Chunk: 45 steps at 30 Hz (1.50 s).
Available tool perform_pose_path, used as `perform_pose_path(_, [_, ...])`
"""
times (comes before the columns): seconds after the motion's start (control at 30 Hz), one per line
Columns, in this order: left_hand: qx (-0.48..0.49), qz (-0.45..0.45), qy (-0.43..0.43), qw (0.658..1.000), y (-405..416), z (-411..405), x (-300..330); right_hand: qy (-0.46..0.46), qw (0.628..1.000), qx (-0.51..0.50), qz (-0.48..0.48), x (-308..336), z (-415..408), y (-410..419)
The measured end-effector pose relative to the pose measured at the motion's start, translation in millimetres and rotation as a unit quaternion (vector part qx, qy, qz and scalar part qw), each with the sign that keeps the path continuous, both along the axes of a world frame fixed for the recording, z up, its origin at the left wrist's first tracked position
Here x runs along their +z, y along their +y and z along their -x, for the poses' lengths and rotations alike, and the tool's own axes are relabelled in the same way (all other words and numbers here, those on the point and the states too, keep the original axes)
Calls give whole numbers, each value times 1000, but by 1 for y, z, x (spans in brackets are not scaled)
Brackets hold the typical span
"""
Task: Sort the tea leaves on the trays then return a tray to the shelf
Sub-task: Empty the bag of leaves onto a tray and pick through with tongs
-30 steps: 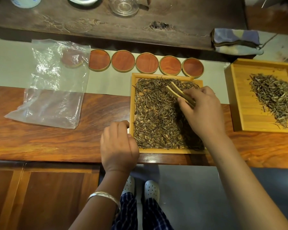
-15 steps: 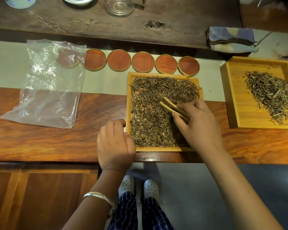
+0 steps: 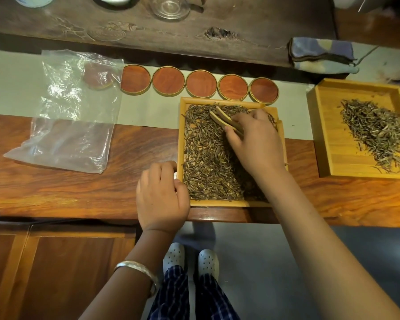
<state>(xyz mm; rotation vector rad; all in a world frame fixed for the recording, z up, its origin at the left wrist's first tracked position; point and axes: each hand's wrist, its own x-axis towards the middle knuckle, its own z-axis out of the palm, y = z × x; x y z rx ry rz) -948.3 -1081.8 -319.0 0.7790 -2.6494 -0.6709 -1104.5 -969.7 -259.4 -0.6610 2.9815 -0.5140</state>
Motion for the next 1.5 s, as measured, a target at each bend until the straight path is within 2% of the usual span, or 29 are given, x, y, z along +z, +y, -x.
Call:
perform_pose_path(0.3, [-2, 1, -4, 1000, -1, 0, -1, 14, 1000, -17, 16, 4, -3, 1])
perform_pose_path(0.47, [1, 1, 1, 1000, 0, 0, -1, 3, 1000, 0, -11, 0, -10, -6])
perform_pose_path(0.6, [0, 2, -4, 1000, -1, 1, -1, 14, 999, -26, 17, 3, -10, -6])
perform_pose_path(0.77, [0, 8, -3, 1000, -1, 0, -1, 1, 1000, 2, -7, 6, -9, -22])
perform_pose_path(0.87, [-1, 7, -6, 1000, -2, 0, -1, -6, 1000, 12, -1, 5, -12, -11])
perform_pose_path(1.1, [1, 4, -13, 1000, 0, 0, 3, -13, 999, -36, 5, 3, 0, 20])
perform_pose_path(1.37, [6, 6, -13, 1000, 0, 0, 2, 1, 999, -6, 32, 1, -14, 17])
perform_pose_path(1.5, [2, 7, -11, 1000, 0, -1, 2, -21, 999, 25, 21, -1, -26, 12])
